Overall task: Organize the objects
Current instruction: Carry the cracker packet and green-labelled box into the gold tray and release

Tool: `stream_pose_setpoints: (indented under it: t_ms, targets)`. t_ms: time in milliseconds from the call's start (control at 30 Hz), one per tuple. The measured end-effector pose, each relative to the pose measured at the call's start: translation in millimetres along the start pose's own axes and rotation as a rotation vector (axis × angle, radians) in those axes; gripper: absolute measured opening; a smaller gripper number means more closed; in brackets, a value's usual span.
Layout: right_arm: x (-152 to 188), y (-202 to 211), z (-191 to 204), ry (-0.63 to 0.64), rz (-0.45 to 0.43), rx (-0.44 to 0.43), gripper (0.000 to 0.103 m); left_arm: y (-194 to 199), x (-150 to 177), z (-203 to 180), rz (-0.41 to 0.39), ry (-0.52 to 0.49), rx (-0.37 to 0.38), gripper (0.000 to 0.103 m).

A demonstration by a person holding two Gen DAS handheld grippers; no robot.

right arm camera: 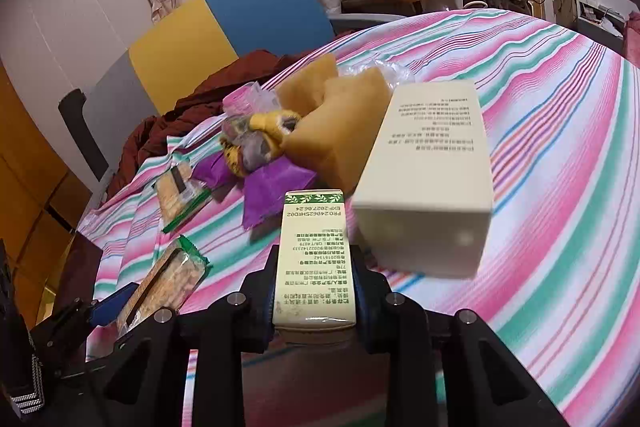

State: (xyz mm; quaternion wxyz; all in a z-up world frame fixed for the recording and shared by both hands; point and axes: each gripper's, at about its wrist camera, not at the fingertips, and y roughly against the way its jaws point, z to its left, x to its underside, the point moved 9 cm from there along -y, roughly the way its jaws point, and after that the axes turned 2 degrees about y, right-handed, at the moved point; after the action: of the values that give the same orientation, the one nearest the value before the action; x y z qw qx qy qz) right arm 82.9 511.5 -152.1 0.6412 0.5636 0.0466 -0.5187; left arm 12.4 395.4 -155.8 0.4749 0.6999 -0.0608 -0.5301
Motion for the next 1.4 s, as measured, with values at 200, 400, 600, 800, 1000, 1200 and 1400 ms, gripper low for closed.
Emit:
stream_pose_setpoints:
  t_ms: [200, 400, 600, 800, 1000, 1200, 1400]
  targets:
    - [16, 15, 14, -0.003, 0.041, -0.032, 0.03, 12, 8, 4, -0.016, 0.056, 0.026, 0.051]
    - [20, 31, 40, 0.045, 0.05, -0.069, 0.03, 47, 11, 8, -0.091, 0.107, 0.045, 0.05]
    - [22, 39, 70, 0.079, 0.064, -0.111, 0.03, 88, 14, 18, -0.169, 0.096, 0.026, 0.05]
    - [25, 47, 114, 0.159, 0.077, -0.171, 0.03, 124, 21, 48, -0.215, 0.159, -0.013, 0.05]
    - [31, 52, 177, 0.262, 0.098, -0.271, 0.03, 157, 41, 102, -0.224, 0.271, -0.093, 0.05]
    - [47, 51, 256, 0.393, 0.14, -0.378, 0.03, 181, 77, 174, -0.191, 0.435, -0.193, 0.05]
    - [84, 33, 325, 0.516, 0.278, -0.426, 0.03, 189, 116, 228, -0.108, 0.526, -0.295, 0.05]
